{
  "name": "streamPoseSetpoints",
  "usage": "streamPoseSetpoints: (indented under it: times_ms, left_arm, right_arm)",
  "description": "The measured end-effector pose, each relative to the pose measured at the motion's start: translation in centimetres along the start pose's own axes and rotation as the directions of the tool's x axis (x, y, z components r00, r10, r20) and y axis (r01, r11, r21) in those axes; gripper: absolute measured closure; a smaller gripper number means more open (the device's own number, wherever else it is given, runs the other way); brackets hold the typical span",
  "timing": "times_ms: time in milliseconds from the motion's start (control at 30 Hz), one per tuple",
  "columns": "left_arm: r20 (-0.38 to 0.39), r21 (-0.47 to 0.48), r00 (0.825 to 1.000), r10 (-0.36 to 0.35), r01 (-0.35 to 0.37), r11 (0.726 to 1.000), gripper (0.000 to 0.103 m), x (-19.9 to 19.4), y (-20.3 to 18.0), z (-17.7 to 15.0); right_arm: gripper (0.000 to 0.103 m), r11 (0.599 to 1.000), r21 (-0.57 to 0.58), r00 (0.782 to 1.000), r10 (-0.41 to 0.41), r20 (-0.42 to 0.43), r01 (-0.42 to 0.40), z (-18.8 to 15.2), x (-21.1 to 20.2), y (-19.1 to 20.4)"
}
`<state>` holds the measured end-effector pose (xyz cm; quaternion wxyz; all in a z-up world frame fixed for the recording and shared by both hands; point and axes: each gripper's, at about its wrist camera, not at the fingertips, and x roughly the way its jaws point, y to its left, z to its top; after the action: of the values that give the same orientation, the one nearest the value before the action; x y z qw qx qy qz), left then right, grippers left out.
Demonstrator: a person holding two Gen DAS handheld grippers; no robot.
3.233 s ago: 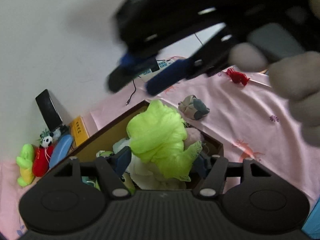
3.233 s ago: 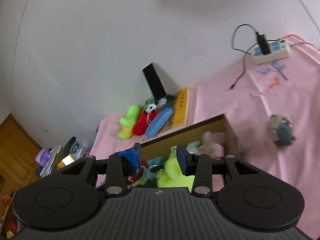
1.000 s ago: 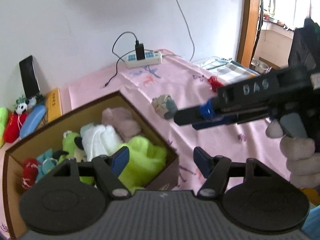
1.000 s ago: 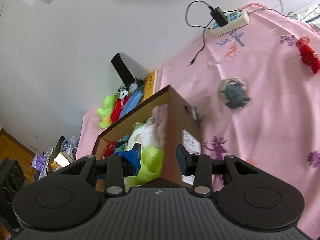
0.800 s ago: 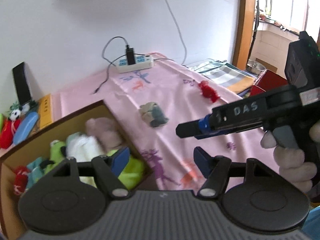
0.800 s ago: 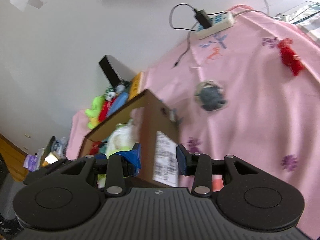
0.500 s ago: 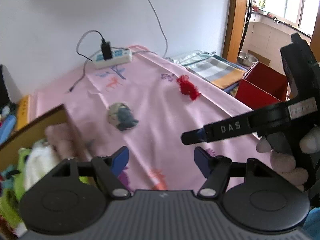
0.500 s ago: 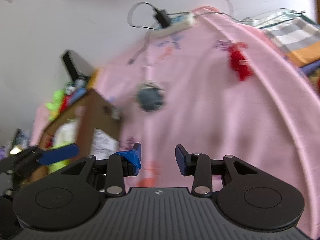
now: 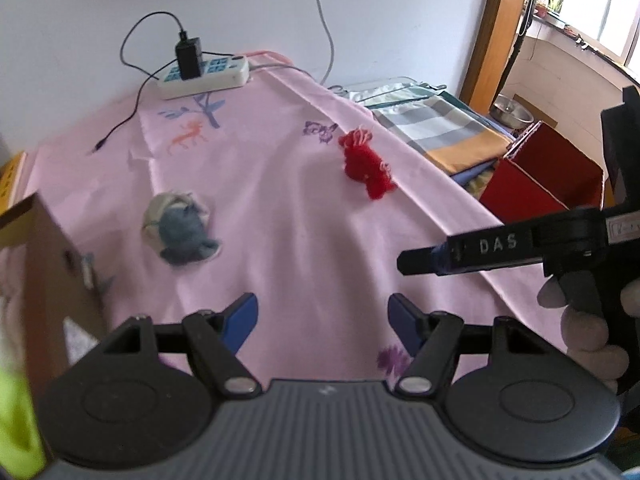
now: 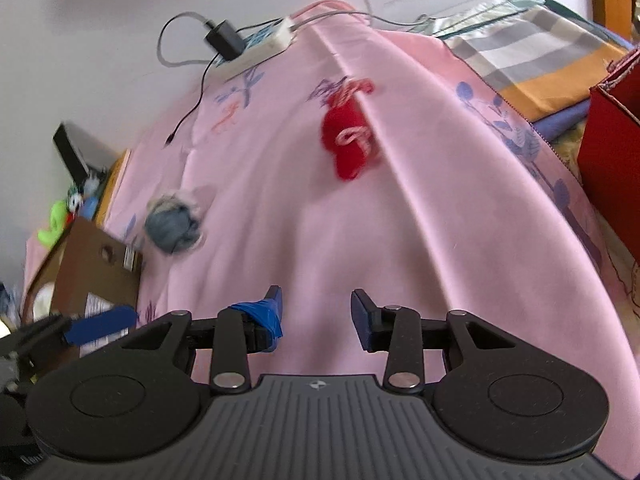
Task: Organize soft objects
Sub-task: 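Move the right gripper out of the box toward the red knitted item, then grasp the red knitted item with the right gripper and lift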
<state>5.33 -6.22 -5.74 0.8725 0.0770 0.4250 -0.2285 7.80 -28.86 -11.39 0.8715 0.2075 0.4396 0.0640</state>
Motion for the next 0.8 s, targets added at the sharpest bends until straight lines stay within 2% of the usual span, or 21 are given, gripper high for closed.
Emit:
streamPoseSetpoints:
  times_ms: [300, 433, 633, 800]
  left_arm:
    - [0.011, -0.018, 0.999, -0.051, 0.051, 0.999, 0.033, 6.5, -1.6, 4.3]
    - [0.019, -0.016, 0.998, -0.054, 0.054, 0.998, 0.033, 8.7, -2.2, 5.9]
    - [0.029, -0.008, 0.998, -0.048, 0.048, 0.999, 0.033, 11.4, -2.7, 8.2]
    - [0.002, 0.015, 1.000, -0.031, 0.031, 0.999, 0.046, 13.7, -2.9, 9.2]
  right_arm:
    - [0.082, 0.999, 0.030, 1.000, 0.011, 0.020, -0.012, 5.4, 2.5, -2.3]
    - [0.082, 0.997, 0.069, 0.999, 0.028, 0.026, -0.030, 7.9, 3.4, -3.4]
    - [0.082, 0.997, 0.057, 0.999, 0.049, 0.016, -0.049, 10.3, 5.1, -3.8]
    - [0.083, 0.996, 0.034, 0.996, 0.087, -0.004, -0.087, 11.2, 6.5, -3.8]
